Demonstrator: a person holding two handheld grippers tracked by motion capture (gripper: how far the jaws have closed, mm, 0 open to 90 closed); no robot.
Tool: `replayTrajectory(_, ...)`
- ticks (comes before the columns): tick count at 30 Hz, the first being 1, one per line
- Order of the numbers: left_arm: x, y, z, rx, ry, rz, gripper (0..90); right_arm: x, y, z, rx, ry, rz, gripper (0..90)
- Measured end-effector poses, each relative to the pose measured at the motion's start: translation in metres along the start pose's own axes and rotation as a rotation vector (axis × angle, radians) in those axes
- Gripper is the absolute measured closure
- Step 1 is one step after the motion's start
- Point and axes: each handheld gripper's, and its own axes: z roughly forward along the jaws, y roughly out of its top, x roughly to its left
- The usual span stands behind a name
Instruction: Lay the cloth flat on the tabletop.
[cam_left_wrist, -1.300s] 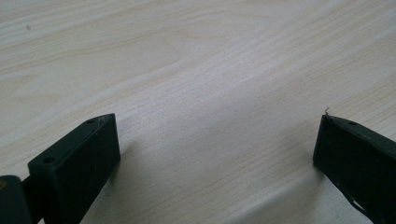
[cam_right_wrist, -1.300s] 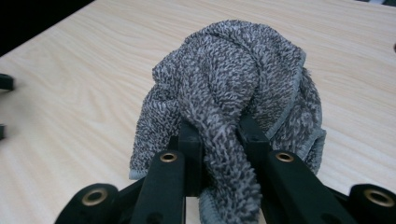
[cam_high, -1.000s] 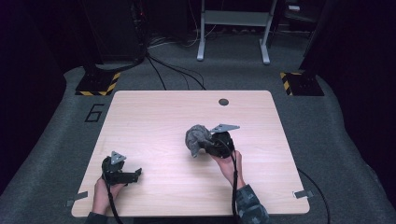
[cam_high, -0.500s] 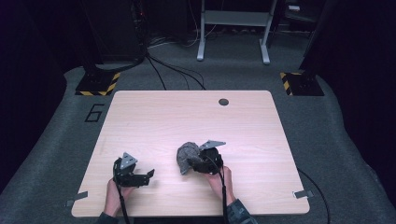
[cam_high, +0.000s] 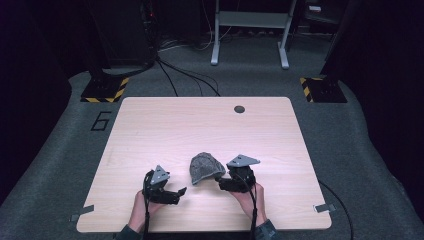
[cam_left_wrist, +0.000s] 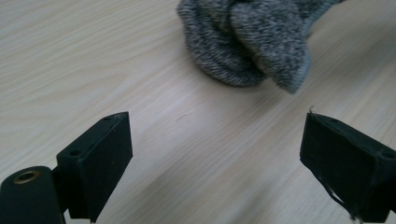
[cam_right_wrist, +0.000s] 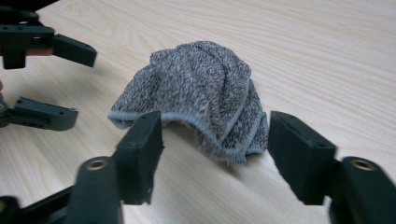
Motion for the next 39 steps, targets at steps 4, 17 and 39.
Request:
replayTrajectory(4,-0.011,0.006,0.011,0.012,-0.01,0.044,14.4,0.007,-0.002,-0.002,0.017,-0.029,-0.058,49.5)
replayTrajectory(17,-0.014,0.016,0.026,-0.023,0.023,0.064,77.0,0.002,-0.001,0.002,0.029,-0.041,-0.064,83.7)
replayTrajectory(39,0.018,0.059,0.009,-0.023,0.043,0.05,64.3,0.002,0.03,-0.023,-0.032,-0.018,-0.07,84.6)
